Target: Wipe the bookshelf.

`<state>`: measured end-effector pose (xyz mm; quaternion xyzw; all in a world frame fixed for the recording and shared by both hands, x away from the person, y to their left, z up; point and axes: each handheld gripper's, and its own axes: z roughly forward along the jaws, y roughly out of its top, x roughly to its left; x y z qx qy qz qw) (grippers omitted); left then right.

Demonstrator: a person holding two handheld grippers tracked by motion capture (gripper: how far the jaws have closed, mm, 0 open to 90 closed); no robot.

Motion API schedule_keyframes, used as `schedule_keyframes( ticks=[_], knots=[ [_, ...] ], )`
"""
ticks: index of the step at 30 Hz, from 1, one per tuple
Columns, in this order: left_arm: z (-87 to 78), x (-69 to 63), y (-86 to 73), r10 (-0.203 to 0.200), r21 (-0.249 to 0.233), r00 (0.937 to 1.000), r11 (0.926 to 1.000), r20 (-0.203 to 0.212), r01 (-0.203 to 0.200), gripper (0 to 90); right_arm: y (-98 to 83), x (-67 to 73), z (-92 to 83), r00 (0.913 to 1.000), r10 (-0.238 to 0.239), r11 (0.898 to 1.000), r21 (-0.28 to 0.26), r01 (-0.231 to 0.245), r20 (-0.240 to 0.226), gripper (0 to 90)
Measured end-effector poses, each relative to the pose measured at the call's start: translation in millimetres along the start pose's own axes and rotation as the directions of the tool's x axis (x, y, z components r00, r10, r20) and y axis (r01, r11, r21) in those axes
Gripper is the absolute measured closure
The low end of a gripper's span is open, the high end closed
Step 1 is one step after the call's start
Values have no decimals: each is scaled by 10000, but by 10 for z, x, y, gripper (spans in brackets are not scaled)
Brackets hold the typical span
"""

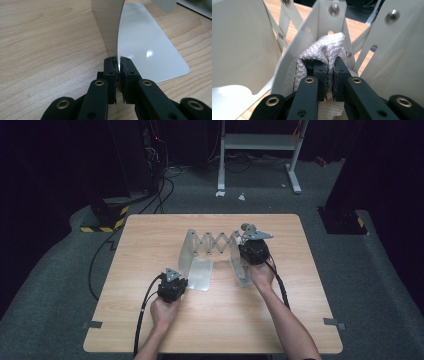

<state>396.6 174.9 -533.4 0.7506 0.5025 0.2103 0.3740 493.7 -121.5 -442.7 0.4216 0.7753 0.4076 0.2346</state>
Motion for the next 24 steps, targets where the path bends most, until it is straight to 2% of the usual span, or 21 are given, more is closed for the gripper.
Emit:
schedule_keyframes(
  ticks=[5, 7, 10, 13, 24],
  knots=[
    [0, 3, 1, -4, 3, 10000, 10000, 12, 4, 835, 103, -7, -68, 10000, -24, 9996, -277, 26, 45, 847],
    [0, 5, 1, -23, 8, 10000, 10000, 28, 23, 835, 150, 3, -93, 9996, -226, 9992, -328, 231, 154, 847],
    [5, 29, 3, -213, 8, 9995, 9998, 212, 213, 835, 211, -9, -115, 9994, -310, 9982, -512, 317, 134, 847],
    [5, 17, 5, -110, 9, 9999, 9999, 111, 109, 835, 234, -21, -117, 9997, -224, 9985, -494, 229, 109, 847],
    [6, 20, 4, -140, 6, 9998, 9999, 133, 140, 835, 369, 24, -213, 9977, -569, 9950, -803, 596, 361, 849]
  ],
)
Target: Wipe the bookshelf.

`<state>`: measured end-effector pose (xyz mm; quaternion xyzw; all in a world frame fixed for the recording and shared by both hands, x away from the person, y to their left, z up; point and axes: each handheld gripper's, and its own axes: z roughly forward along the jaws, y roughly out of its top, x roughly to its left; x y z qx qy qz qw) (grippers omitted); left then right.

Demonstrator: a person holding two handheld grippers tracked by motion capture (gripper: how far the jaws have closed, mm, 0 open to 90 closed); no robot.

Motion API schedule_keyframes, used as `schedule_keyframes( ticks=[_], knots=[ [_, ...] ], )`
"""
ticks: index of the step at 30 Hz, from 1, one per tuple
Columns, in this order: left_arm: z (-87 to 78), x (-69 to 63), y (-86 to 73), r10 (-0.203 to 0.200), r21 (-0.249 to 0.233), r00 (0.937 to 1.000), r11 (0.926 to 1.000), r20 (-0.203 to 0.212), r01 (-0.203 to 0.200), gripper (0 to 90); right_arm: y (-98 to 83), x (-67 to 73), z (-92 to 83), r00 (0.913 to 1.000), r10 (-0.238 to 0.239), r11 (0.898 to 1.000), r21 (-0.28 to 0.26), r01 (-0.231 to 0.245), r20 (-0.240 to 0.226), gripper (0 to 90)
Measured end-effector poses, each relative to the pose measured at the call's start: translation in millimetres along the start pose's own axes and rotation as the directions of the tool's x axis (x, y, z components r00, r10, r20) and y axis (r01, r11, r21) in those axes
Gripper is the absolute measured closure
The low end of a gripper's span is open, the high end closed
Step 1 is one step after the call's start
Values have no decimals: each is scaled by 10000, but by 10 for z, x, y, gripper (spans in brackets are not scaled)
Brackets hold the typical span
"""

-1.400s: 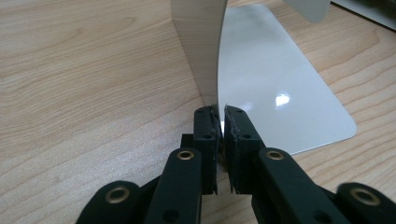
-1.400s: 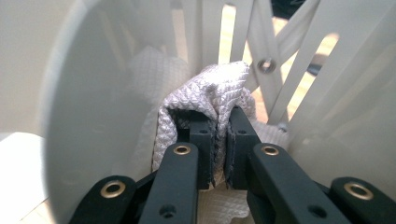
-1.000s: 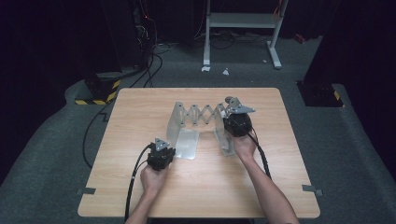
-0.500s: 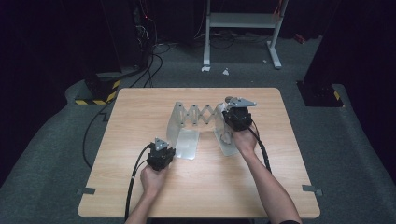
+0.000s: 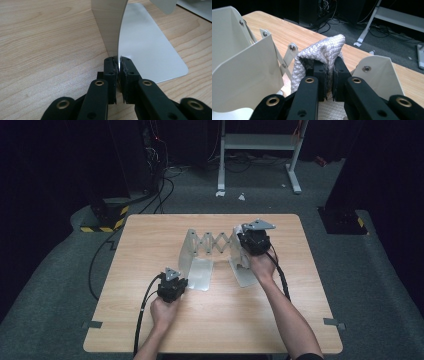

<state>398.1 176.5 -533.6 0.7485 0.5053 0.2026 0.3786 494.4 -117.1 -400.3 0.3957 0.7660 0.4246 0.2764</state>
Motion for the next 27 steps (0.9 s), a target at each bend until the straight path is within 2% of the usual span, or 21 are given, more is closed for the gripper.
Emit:
schedule_keyframes(
  ticks=[8, 11, 14, 17, 21, 24, 27],
  knots=[
    [1, 4, 0, -30, 4, 10000, 10000, 34, 30, 835, -28, -18, 51, 9997, 95, 10000, -4, -95, 207, 849],
    [0, 1, 0, -10, -3, 10000, 10000, 18, 10, 835, -38, -28, 43, 9991, -61, 9999, 84, 58, 417, 849],
    [0, 4, 0, -26, 4, 10000, 10000, 38, 26, 835, -51, -57, 45, 9981, 36, 9999, 126, -44, 620, 849],
    [1, 3, 0, -13, -4, 10000, 10000, 30, 13, 835, -64, -46, 54, 9962, -130, 9997, 234, 110, 857, 849],
    [1, 2, 0, -14, -8, 10000, 10000, 26, 14, 835, -106, -6, 70, 9899, -626, 9975, 392, 581, 1274, 850],
    [1, 9, 1, -53, 9, 10000, 10000, 77, 53, 835, -139, -7, 86, 9878, -632, 9973, 459, 572, 1426, 850],
    [1, 9, 1, -60, 8, 9999, 10000, 84, 60, 835, -180, 0, 106, 9887, -637, 9968, 566, 565, 1354, 850]
  ],
)
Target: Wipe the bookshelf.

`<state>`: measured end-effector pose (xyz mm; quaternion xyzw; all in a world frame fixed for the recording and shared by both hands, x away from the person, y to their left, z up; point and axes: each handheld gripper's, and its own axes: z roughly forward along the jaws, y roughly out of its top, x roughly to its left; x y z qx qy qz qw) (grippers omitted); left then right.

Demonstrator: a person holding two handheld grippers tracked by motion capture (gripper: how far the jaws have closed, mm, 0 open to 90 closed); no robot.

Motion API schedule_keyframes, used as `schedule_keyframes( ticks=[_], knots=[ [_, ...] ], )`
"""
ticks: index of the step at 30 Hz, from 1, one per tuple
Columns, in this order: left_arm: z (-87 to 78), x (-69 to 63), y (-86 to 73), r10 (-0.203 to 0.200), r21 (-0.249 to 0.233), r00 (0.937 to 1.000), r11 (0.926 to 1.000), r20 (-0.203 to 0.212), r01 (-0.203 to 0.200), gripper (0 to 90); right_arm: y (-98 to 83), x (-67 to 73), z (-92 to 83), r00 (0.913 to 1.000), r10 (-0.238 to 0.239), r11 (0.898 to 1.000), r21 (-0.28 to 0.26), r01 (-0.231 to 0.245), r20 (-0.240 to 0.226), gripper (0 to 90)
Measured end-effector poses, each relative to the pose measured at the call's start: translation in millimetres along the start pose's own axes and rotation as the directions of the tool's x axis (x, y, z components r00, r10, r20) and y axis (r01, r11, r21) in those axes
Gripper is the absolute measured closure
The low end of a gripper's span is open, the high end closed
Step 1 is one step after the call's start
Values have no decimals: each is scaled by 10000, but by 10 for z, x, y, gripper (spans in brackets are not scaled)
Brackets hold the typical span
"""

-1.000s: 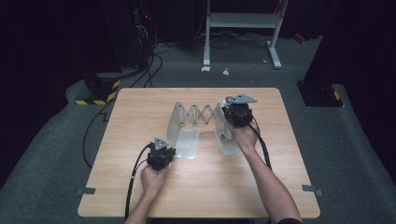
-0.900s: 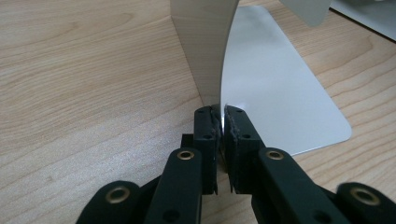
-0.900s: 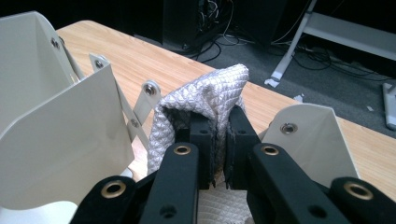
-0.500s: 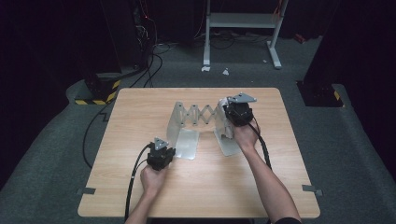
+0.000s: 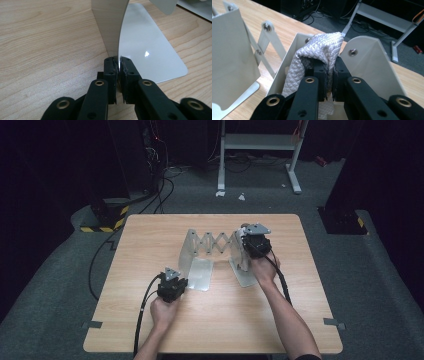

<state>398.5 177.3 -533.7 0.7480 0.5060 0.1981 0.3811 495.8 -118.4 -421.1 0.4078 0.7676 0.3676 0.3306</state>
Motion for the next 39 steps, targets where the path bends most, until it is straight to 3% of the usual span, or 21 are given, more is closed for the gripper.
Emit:
schedule_keyframes(
  ticks=[4, 23, 31, 39],
  knots=[
    [0, -1, 0, 9, -2, 10000, 10000, -5, -9, 835, -50, -12, 51, 9991, 345, 9993, 173, -340, -254, 850],
    [1, 2, 0, -23, -21, 10000, 10000, 16, 23, 836, -387, 51, 359, 9968, 658, 9920, 1105, -604, -450, 849],
    [0, -2, 0, -4, -4, 10000, 10000, 5, 4, 835, -569, 61, 502, 9923, 971, 9818, 1709, -829, -764, 849],
    [1, -1, 0, -16, -12, 10000, 10000, 12, 16, 835, -659, 44, 566, 9852, 1421, 9760, 1798, -1233, -961, 849]
  ],
)
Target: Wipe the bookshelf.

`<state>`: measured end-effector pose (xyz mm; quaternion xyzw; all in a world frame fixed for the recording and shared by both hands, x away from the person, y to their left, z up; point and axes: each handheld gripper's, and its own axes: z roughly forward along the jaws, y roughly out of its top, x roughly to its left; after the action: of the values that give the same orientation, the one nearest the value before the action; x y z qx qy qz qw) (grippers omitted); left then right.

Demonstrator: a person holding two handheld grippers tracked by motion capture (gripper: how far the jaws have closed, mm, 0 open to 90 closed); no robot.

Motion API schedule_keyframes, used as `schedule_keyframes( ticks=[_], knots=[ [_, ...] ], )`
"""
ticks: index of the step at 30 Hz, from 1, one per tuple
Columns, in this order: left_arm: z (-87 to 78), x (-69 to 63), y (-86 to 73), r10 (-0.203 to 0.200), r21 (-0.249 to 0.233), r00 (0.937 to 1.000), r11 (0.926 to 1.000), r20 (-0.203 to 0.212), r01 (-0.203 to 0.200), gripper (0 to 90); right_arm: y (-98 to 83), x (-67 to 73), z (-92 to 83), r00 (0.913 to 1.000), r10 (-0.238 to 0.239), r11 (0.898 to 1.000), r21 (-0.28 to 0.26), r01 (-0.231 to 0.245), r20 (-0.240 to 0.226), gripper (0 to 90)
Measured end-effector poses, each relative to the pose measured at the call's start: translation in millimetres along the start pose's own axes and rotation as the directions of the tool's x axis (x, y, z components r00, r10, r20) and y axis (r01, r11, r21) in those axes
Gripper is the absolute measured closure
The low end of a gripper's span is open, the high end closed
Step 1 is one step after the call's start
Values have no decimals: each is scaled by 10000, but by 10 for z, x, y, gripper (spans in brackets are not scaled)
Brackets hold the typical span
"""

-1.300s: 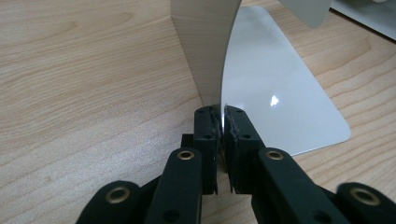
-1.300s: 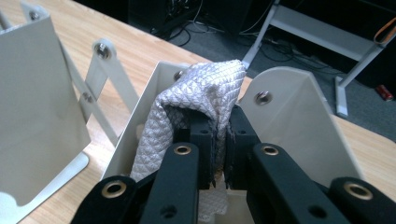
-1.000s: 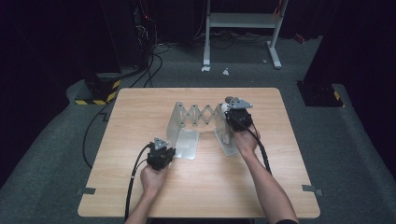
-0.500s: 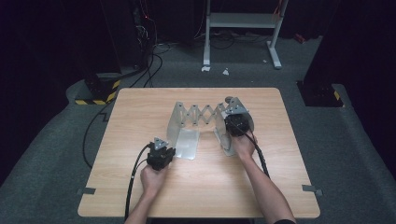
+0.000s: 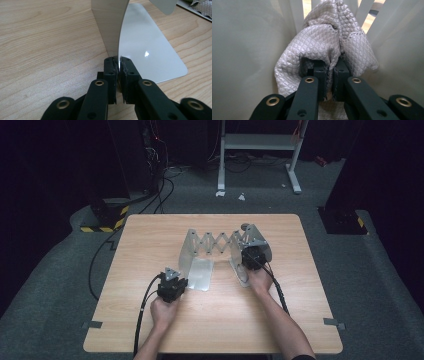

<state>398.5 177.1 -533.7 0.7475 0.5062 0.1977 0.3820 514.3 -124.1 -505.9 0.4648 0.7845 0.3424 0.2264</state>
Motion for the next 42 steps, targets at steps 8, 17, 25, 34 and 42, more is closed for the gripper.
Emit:
schedule_keyframes(
  ticks=[8, 17, 25, 34, 42],
  knots=[
    [-1, -12, 1, 112, 2, 9999, 9999, -108, -112, 834, -64, -34, 25, 9994, 175, 9998, 15, -175, -306, 847],
    [-1, -14, 1, 120, 4, 9999, 9999, -119, -120, 834, -165, -58, 78, 10000, 30, 9998, 212, -28, -62, 848],
    [0, -8, 0, 85, -8, 9999, 10000, -73, -85, 835, -77, -70, 0, 9990, 55, 10000, 28, -56, 439, 848],
    [0, -1, 1, 49, 3, 10000, 10000, -3, -49, 834, 46, -91, -125, 9979, 245, 9993, -312, -226, 604, 848],
    [0, -4, 1, 100, 3, 9999, 9999, 6, -100, 835, 101, -114, -236, 9973, 361, 9969, -720, -315, 635, 848]
  ],
)
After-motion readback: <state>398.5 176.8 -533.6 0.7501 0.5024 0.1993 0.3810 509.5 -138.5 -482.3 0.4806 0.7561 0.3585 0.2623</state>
